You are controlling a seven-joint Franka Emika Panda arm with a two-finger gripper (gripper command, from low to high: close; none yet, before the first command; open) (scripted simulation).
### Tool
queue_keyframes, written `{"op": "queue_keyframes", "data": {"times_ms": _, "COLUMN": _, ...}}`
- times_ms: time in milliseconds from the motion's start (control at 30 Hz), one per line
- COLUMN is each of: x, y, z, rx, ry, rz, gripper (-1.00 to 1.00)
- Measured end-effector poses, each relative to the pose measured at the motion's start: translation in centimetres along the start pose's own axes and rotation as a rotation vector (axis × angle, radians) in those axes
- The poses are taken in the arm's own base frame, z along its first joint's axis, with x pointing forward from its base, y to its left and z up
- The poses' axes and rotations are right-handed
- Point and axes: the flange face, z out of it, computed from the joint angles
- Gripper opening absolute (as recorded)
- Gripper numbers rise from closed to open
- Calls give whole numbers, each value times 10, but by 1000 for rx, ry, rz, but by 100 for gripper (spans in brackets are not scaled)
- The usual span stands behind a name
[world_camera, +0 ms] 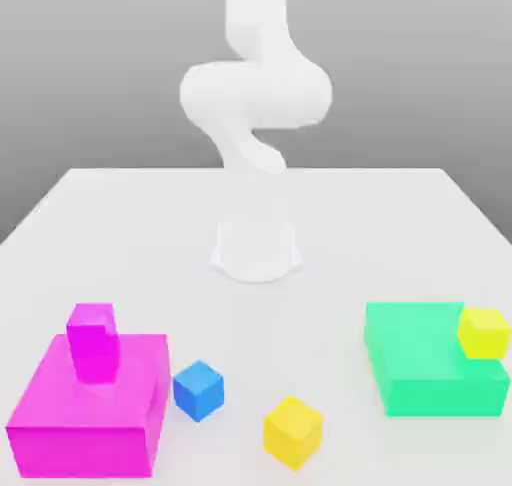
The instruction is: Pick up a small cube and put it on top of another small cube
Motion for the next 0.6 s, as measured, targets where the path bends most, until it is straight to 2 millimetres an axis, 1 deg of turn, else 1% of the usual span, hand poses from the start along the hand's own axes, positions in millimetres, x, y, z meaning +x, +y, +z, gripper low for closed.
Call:
{"op": "queue_keyframes", "data": {"times_ms": 133, "x": -18, "y": 5, "z": 89, "rx": -125, "ry": -44, "rz": 97, "gripper": 0}}
{"op": "queue_keyframes", "data": {"times_ms": 267, "x": -42, "y": 23, "z": 169, "rx": -239, "ry": -88, "rz": 191, "gripper": 0}}
{"op": "queue_keyframes", "data": {"times_ms": 433, "x": -82, "y": 60, "z": 257, "rx": -375, "ry": -147, "rz": 309, "gripper": 0}}
{"op": "queue_keyframes", "data": {"times_ms": 533, "x": -112, "y": 87, "z": 302, "rx": -454, "ry": -186, "rz": 381, "gripper": 0}}
{"op": "queue_keyframes", "data": {"times_ms": 600, "x": -134, "y": 106, "z": 328, "rx": -505, "ry": -214, "rz": 430, "gripper": 0}}
